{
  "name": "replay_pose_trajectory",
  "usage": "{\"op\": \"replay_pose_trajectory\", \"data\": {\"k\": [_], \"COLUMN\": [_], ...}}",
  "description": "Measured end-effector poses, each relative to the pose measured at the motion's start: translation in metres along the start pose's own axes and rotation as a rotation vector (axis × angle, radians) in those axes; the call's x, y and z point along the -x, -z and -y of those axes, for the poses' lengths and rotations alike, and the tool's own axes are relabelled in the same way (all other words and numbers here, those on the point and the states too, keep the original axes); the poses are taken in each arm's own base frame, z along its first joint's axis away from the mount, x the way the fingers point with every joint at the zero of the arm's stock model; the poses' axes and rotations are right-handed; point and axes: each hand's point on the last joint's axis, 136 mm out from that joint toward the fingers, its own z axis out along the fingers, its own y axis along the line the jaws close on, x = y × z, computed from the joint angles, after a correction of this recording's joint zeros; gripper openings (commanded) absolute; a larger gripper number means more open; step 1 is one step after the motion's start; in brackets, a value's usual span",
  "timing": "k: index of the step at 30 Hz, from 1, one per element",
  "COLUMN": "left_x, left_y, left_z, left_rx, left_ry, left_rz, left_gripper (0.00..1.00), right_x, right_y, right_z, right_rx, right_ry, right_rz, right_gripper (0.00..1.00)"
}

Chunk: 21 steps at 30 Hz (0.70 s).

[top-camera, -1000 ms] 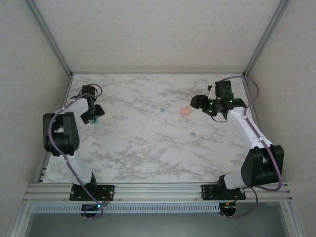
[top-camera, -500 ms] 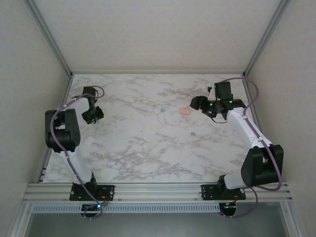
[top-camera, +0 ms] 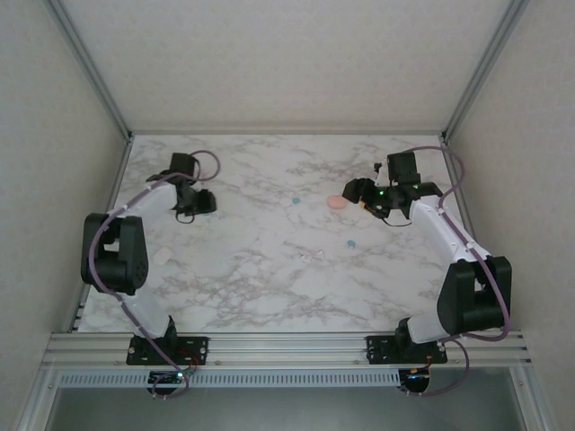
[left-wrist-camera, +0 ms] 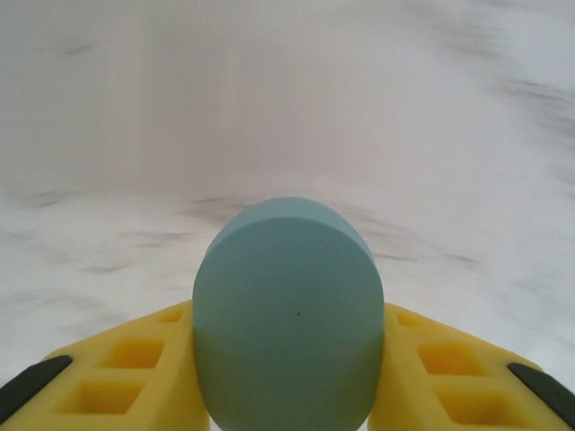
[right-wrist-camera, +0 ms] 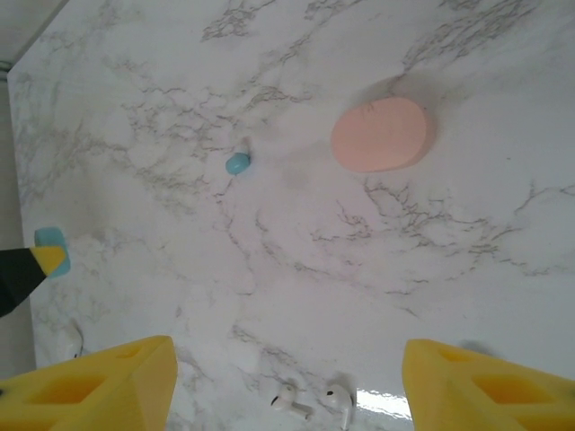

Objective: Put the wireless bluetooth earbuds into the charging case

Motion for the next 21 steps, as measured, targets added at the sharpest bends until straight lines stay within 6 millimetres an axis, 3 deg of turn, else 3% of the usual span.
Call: {"op": "replay_pose_trajectory", "data": {"k": [2,5,8,12,16,21], "left_x": [-0.001,-0.005,-0.004,-0.01,-0.034,-0.063], "left_y": [0.011,0.034,0.063,0.1,0.129,0.149], "left_z": [0.044,0.094,0.126,0.158,0.186,0.205], "left_rx": [-0.091,-0.214,-0.334,-0.488,-0.625,-0.718], "left_ry": [-0.123,-0.263,-0.376,-0.561,-0.815,-1.032], "left_rz": [0.037,0.097,0.168,0.242,0.29,0.319], "left_gripper": [0.28,0.25,0.23,0.23,0.23,0.24], "right_x": [-0.001,-0.001,-0.004,-0.006,-0.006,-0.009], "right_y": [-0.002,-0.002,-0.002,0.002,0.008,0.019], "right_z": [-0.002,-0.007,-0.012,-0.023,-0.041,-0.064], "right_rx": [0.015,0.043,0.071,0.121,0.198,0.297], "right_ry": [-0.011,-0.015,-0.016,-0.013,-0.014,-0.013], "right_rz": [-0.008,-0.015,-0.032,-0.055,-0.077,-0.115], "right_gripper": [0.68,0.68,0.68,0.67,0.66,0.65]}}
